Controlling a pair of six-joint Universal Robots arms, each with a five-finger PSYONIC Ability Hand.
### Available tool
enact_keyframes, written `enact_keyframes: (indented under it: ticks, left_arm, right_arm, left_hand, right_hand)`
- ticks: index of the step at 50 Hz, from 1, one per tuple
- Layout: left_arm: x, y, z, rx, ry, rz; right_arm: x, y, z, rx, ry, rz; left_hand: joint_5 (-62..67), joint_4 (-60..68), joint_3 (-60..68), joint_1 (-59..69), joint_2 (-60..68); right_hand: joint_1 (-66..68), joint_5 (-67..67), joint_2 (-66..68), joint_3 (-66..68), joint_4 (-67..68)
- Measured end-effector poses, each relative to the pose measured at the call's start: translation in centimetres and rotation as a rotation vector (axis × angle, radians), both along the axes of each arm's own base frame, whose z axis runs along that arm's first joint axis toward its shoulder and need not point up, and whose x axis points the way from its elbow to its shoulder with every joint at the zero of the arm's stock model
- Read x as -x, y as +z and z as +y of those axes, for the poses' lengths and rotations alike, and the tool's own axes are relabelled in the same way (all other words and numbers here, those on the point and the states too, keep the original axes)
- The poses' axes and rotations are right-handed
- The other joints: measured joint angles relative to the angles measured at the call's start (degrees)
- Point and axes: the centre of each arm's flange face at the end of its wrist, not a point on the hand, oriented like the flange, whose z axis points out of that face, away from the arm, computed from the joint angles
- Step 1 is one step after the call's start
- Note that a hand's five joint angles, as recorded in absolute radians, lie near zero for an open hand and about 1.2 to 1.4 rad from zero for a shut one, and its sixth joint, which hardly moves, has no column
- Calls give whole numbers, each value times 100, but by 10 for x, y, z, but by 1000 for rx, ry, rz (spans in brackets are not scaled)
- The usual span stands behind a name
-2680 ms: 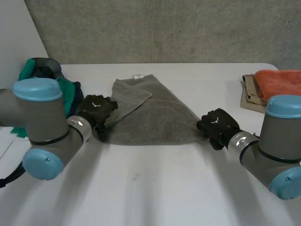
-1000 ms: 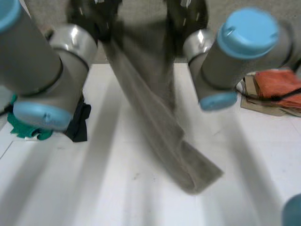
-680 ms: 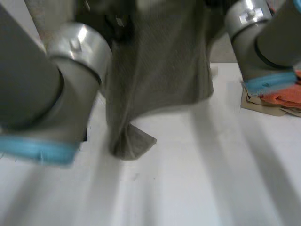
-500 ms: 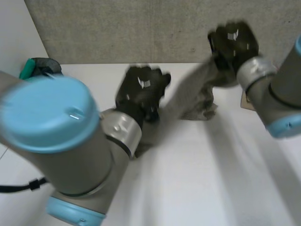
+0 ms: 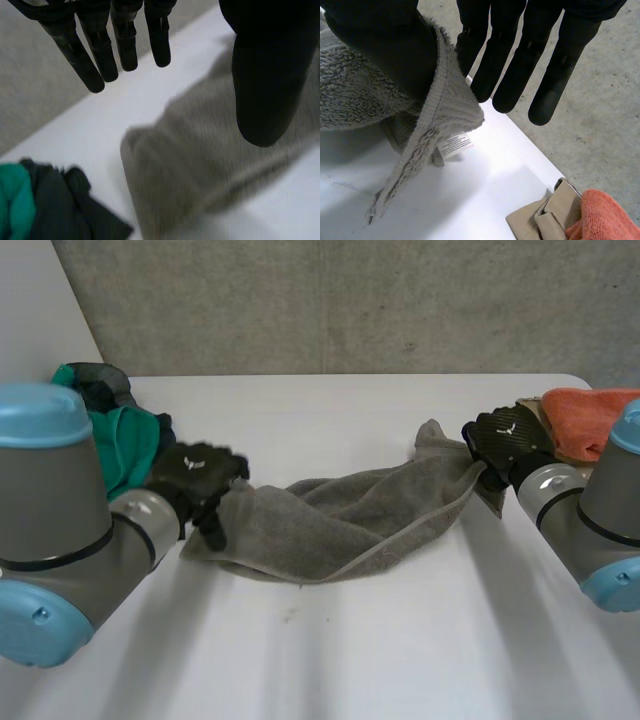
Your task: Fold the laundry.
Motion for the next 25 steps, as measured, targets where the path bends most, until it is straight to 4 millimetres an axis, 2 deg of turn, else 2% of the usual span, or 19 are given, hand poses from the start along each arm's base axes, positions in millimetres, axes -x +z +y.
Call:
enact_keyframes:
  ticks: [4, 9, 16, 25]
  left_arm:
    - [-8, -23, -9, -2, -17, -81]
    - [-12, -42, -23, 32, -46, -147]
    - [-6, -60, -40, 51, -78, -174]
    - [5, -80, -46, 38, -105, -179]
  right_arm:
    - [-2, -3, 1, -8, 5, 2]
    - [-4, -4, 3, -15, 11, 4]
    - [-3, -6, 5, -22, 10, 5]
    - [1, -6, 4, -24, -2, 2]
  left_hand:
    - [34, 38, 30, 0, 25]
    - [34, 38, 31, 0, 27]
    - [279, 287, 285, 241, 278]
    - [321, 326, 315, 281, 316]
  right_hand:
    - [0, 0, 0, 0, 0]
    - [0, 0, 0, 0, 0]
    - [0, 0, 0, 0, 0]
    - [0, 0, 0, 0, 0]
